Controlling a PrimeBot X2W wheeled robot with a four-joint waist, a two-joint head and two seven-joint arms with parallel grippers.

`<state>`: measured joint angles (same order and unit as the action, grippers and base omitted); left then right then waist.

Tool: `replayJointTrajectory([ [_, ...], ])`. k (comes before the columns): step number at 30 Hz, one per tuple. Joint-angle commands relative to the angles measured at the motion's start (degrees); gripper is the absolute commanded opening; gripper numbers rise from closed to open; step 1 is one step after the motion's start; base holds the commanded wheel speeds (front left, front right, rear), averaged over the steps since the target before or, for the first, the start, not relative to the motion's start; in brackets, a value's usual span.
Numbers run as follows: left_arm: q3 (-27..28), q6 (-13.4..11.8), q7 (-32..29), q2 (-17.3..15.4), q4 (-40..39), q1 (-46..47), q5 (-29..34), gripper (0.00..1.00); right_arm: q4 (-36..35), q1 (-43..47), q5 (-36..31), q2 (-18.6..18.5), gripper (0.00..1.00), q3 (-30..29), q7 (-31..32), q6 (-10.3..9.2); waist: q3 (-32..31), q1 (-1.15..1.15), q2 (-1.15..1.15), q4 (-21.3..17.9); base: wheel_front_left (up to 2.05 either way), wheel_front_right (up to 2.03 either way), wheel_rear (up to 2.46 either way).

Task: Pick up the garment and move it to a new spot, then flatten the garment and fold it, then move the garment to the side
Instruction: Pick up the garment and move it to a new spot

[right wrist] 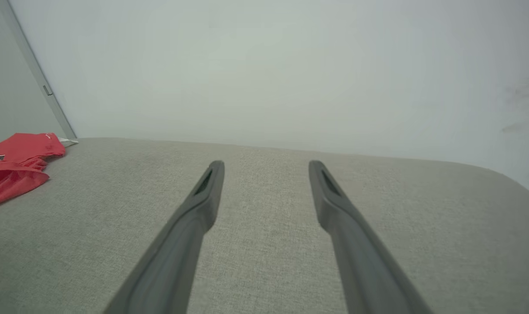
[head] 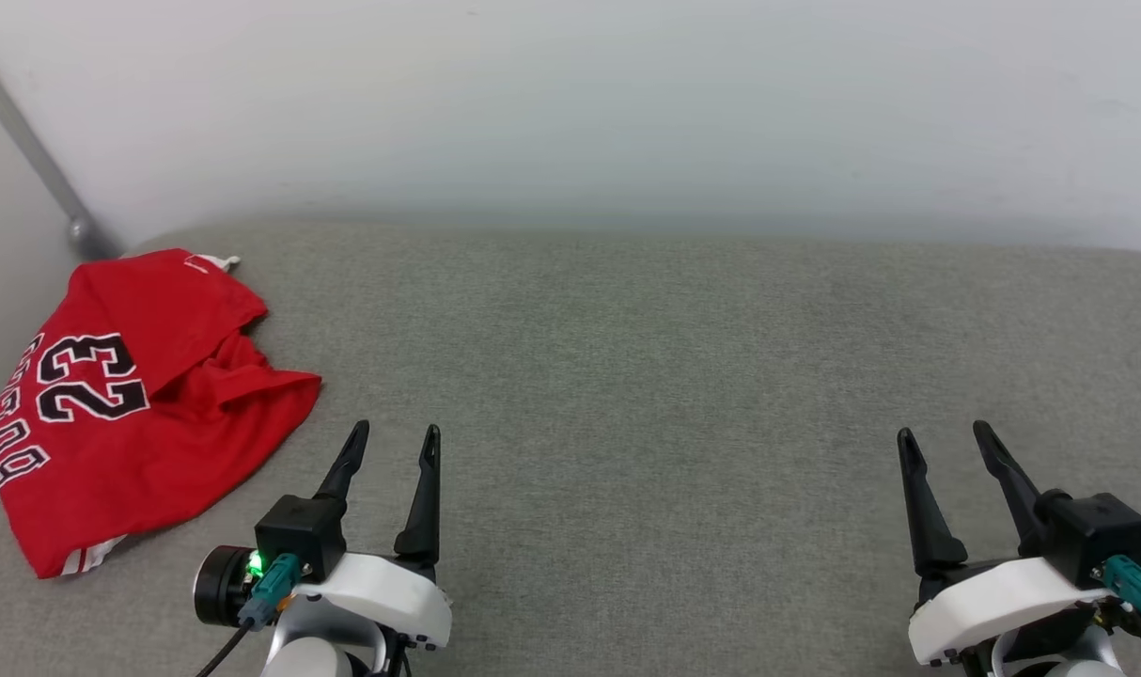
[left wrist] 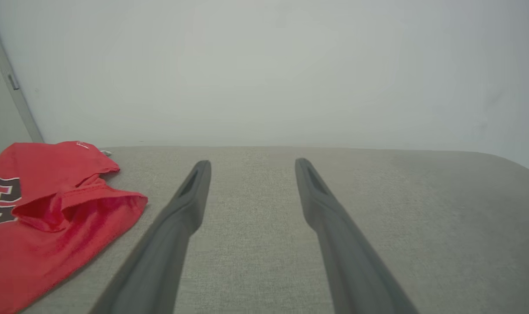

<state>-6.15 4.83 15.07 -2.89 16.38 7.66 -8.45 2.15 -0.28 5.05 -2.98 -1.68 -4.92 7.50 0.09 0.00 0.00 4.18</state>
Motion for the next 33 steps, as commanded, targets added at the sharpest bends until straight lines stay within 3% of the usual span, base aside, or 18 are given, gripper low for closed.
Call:
replayJointTrajectory([
  [1, 0.3, -0.3, 0.1, 0.0, 0.1, 0.8, -0.3, 1.0, -0.3, 0.3, -0.2, 0.2, 1.0, 0.1, 0.2, -0.02, 0.1, 0.0, 0.0, 1.6, 0.0, 0.0, 0.0],
  [19, 5.6, -1.2, 0.1, 0.0, -0.6, 0.0, -1.5, 1.0, -2.4, -1.5, -1.9, 0.1, 1.0, 4.7, 1.6, -0.02, 1.3, 0.0, 0.0, 16.6, 0.0, 0.0, 0.0],
  [33, 8.8, -0.6, 0.1, 0.0, -0.6, -0.4, -1.7, 1.0, -2.5, -2.4, -1.9, 0.1, 1.0, 7.0, 1.9, -0.03, 1.9, 0.0, 0.0, 19.9, 0.0, 0.0, 0.0],
])
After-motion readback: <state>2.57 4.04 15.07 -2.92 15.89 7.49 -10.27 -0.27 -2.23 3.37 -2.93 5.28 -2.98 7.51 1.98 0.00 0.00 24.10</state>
